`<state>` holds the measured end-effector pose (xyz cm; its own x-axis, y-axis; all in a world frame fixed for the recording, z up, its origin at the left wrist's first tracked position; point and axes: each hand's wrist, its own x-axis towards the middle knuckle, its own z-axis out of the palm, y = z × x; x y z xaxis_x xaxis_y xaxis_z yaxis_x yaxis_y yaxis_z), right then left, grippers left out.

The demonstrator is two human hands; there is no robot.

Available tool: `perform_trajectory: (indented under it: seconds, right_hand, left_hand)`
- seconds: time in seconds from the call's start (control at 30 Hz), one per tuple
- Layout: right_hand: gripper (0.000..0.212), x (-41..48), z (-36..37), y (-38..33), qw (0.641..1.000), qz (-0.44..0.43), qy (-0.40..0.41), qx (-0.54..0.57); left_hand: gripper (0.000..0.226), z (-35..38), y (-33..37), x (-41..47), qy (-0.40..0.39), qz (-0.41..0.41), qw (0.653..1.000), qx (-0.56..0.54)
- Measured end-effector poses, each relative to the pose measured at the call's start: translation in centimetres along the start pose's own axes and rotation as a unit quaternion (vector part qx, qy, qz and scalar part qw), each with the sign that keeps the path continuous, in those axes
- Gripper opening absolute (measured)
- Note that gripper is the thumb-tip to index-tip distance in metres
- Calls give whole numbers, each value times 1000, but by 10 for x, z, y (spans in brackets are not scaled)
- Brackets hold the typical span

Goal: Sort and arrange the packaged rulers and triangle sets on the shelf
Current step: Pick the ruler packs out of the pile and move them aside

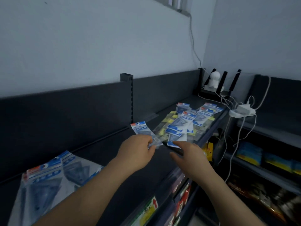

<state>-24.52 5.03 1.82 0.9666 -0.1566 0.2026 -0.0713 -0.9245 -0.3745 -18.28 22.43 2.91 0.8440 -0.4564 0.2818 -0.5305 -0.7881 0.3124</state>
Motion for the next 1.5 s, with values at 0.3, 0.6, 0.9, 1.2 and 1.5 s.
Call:
perform_trajectory:
  seconds: [0.3, 0.6, 0.9, 1.2, 1.5]
  right_hand:
    - [45, 67, 1, 72, 997, 72, -25, 17]
    - [42, 161, 17, 128, 997, -17, -64, 42]
    - [42, 227, 42, 154, 984, -121, -130, -7]
    - [34, 254, 33, 191, 989, -82, -114, 44]
    - [23, 265, 24, 190, 998, -38, -53, -10]
  left_hand:
    - [31, 59, 5, 104, -99, -16, 995, -8]
    - [34, 93, 1, 155, -169, -93, 981, 35]
    - [38, 84, -5, 173, -209, -185, 959, -40]
    - [11, 32, -38, 185, -203, -244, 948, 8]
    - [27, 35, -41, 229, -237, -306, 918, 92]
